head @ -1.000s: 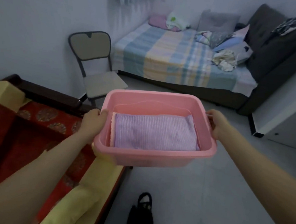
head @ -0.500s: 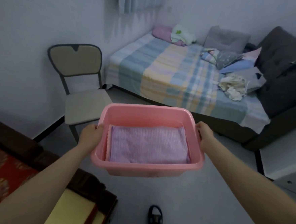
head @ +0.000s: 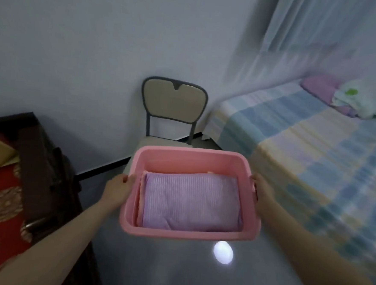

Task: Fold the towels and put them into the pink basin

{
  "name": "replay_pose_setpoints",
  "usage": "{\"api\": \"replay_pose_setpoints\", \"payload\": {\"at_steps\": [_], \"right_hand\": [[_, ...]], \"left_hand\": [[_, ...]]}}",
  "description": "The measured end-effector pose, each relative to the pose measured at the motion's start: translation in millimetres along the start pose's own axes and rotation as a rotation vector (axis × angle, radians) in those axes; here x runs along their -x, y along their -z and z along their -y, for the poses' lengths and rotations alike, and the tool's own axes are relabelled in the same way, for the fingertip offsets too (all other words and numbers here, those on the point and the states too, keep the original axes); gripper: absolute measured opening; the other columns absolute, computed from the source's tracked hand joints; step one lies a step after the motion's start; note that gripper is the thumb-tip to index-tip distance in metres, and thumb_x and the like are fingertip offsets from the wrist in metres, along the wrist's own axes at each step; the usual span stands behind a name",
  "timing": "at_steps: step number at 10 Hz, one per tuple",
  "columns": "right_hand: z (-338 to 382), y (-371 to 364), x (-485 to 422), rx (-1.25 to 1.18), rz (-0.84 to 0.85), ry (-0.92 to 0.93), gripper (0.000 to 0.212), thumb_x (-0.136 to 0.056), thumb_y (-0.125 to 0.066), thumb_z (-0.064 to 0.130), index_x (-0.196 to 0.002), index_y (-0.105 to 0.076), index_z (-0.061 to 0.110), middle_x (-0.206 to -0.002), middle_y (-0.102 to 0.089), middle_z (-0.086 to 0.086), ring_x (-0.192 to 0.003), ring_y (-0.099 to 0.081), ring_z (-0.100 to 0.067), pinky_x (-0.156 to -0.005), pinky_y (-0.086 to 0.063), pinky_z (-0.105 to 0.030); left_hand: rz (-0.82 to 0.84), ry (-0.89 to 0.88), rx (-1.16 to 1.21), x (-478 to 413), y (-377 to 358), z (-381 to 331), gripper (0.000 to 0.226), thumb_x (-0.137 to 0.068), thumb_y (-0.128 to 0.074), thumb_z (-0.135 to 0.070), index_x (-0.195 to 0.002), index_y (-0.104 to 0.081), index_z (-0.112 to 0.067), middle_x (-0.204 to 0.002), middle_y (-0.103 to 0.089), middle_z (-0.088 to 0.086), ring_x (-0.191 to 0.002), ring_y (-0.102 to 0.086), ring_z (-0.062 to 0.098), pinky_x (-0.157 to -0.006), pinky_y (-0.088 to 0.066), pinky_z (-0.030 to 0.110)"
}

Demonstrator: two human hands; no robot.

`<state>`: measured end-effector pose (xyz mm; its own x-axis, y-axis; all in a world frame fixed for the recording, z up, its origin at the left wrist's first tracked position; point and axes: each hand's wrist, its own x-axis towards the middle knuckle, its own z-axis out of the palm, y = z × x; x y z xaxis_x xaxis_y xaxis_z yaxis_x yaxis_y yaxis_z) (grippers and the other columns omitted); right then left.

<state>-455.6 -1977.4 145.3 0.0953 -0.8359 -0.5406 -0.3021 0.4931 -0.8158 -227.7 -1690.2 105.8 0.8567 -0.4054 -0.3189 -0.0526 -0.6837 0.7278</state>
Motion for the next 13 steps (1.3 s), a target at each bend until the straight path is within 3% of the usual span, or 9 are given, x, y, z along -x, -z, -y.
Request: {"api": "replay_pose_setpoints", "payload": {"at_steps": [2,3,4,6,7,8,9,11,13], "right_hand": [[56,-127,-101,0.153,0.153,0.072,0.022,-0.077,-0.067,0.031,-0.069,-0.056,0.014,-0.069,-0.049,-0.005,-0.061,-0.042,-0.018,-0.06,-0.037,-0.029],[78,-194,-151,0.225,0.194,0.076,0.021,-0.081,-0.066,0.029,-0.07,-0.057,0.013,-0.072,-0.053,-0.005,-0.071,-0.049,-0.023,-0.076,-0.044,-0.035],[88,-251,-198,0.339,0.25,0.073,0.025,-0.08,-0.064,0.031,-0.084,-0.063,0.007,-0.075,-0.055,-0.007,-0.077,-0.052,-0.027,-0.082,-0.047,-0.039],[88,-341,-275,0.565,0.373,0.076,0.027,-0.082,-0.063,0.025,-0.101,-0.057,0.007,-0.093,-0.059,-0.014,-0.082,-0.058,-0.03,-0.076,-0.051,-0.038],[81,-380,-319,0.651,0.421,0.088,0.02,-0.082,-0.065,0.022,-0.096,-0.059,0.008,-0.088,-0.06,-0.014,-0.075,-0.056,-0.028,-0.072,-0.051,-0.039],[74,-423,-356,0.745,0.477,0.073,0.01,-0.085,-0.062,0.017,-0.084,-0.061,0.006,-0.077,-0.059,-0.01,-0.075,-0.056,-0.028,-0.083,-0.05,-0.047],[68,-450,-379,0.753,0.55,0.037,0.013,-0.087,-0.06,0.014,-0.074,-0.058,0.012,-0.075,-0.058,-0.01,-0.069,-0.054,-0.024,-0.08,-0.05,-0.046],[51,-467,-429,0.787,0.562,0.036,0.016,-0.084,-0.064,0.024,-0.088,-0.061,0.009,-0.103,-0.063,-0.019,-0.093,-0.06,-0.036,-0.087,-0.052,-0.051],[50,-471,-446,0.898,0.623,0.092,0.016,-0.079,-0.062,0.029,-0.071,-0.056,0.016,-0.104,-0.065,-0.024,-0.097,-0.062,-0.04,-0.09,-0.052,-0.053]], "left_hand": [[-0.105,0.156,0.052,-104,-3,1,0.05,-0.085,-0.041,-0.049,-0.088,-0.065,-0.004,-0.071,-0.058,-0.001,-0.072,-0.056,0.021,-0.066,-0.043,0.03],[-0.135,0.215,0.027,-169,-9,8,0.048,-0.092,-0.044,-0.043,-0.087,-0.064,0.0,-0.072,-0.061,0.002,-0.071,-0.057,0.022,-0.06,-0.04,0.028],[-0.149,0.28,-0.004,-217,-19,13,0.042,-0.095,-0.04,-0.041,-0.077,-0.06,-0.009,-0.076,-0.061,0.005,-0.073,-0.058,0.023,-0.058,-0.039,0.028],[-0.158,0.449,-0.009,-296,-45,31,0.033,-0.096,-0.04,-0.039,-0.073,-0.048,-0.017,-0.088,-0.058,0.01,-0.077,-0.056,0.026,-0.071,-0.042,0.032],[-0.158,0.538,-0.015,-328,-66,47,0.033,-0.095,-0.04,-0.041,-0.08,-0.05,-0.014,-0.096,-0.064,0.014,-0.082,-0.061,0.029,-0.075,-0.049,0.035],[-0.187,0.62,-0.016,-358,-83,66,0.037,-0.096,-0.037,-0.041,-0.088,-0.053,-0.008,-0.105,-0.065,0.021,-0.094,-0.062,0.036,-0.081,-0.05,0.038],[-0.198,0.697,-0.014,-379,-96,76,0.042,-0.097,-0.036,-0.04,-0.1,-0.056,-0.002,-0.112,-0.063,0.025,-0.101,-0.06,0.039,-0.087,-0.049,0.042],[-0.206,0.733,-0.057,-404,-117,70,0.035,-0.097,-0.039,-0.032,-0.1,-0.053,0.001,-0.113,-0.061,0.027,-0.103,-0.058,0.042,-0.087,-0.046,0.041],[-0.222,0.796,-0.097,-406,-121,64,0.041,-0.098,-0.037,-0.036,-0.104,-0.052,0.002,-0.115,-0.059,0.027,-0.106,-0.057,0.041,-0.089,-0.045,0.043]]}}
